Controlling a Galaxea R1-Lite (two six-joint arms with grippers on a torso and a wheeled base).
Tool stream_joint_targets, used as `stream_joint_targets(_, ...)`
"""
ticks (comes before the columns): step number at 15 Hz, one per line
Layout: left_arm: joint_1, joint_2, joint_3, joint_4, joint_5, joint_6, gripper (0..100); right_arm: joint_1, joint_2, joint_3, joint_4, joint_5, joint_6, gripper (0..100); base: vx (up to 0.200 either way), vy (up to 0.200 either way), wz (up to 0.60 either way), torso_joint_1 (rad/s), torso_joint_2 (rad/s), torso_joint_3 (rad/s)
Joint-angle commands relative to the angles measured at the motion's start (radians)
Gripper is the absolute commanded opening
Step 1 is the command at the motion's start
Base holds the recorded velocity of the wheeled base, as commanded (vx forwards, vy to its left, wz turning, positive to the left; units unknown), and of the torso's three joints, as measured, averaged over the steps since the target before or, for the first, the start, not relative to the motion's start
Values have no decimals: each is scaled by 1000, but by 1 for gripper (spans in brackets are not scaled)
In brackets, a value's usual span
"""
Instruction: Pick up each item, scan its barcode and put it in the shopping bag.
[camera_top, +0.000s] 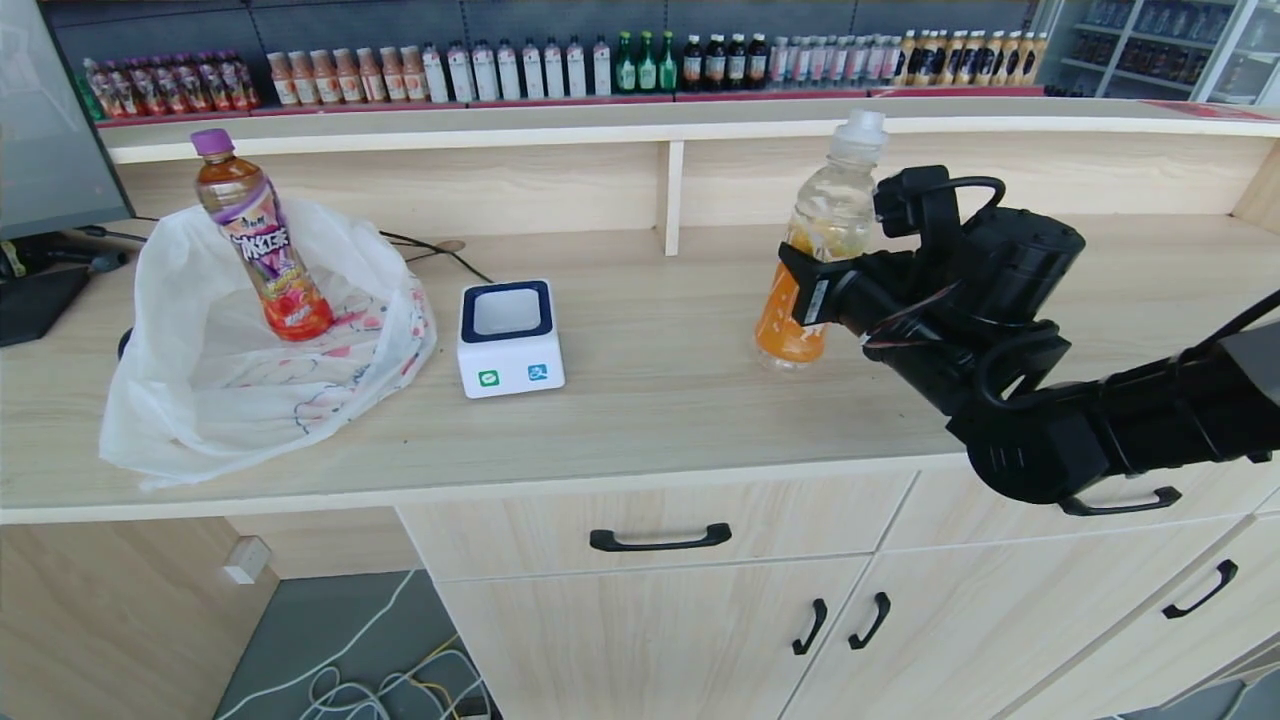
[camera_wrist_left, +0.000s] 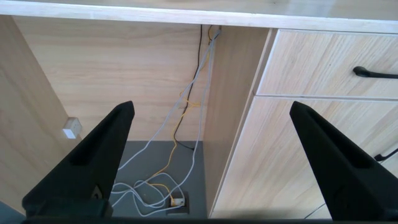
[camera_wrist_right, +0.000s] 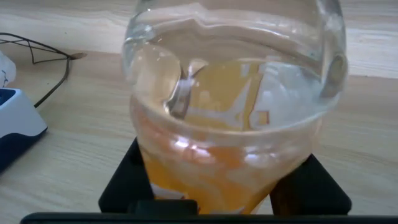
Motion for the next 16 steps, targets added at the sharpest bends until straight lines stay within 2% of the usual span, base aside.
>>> stream_joint_targets(1, 1, 0, 0, 0, 1, 0, 100, 0, -5, 0, -5, 0, 0, 0, 0, 0, 0, 0, 0, 0)
stream_joint_targets(16, 1, 0, 0, -1, -1, 0, 100, 0, -82, 5, 0, 16, 0, 0, 0, 0, 0, 0, 0, 0)
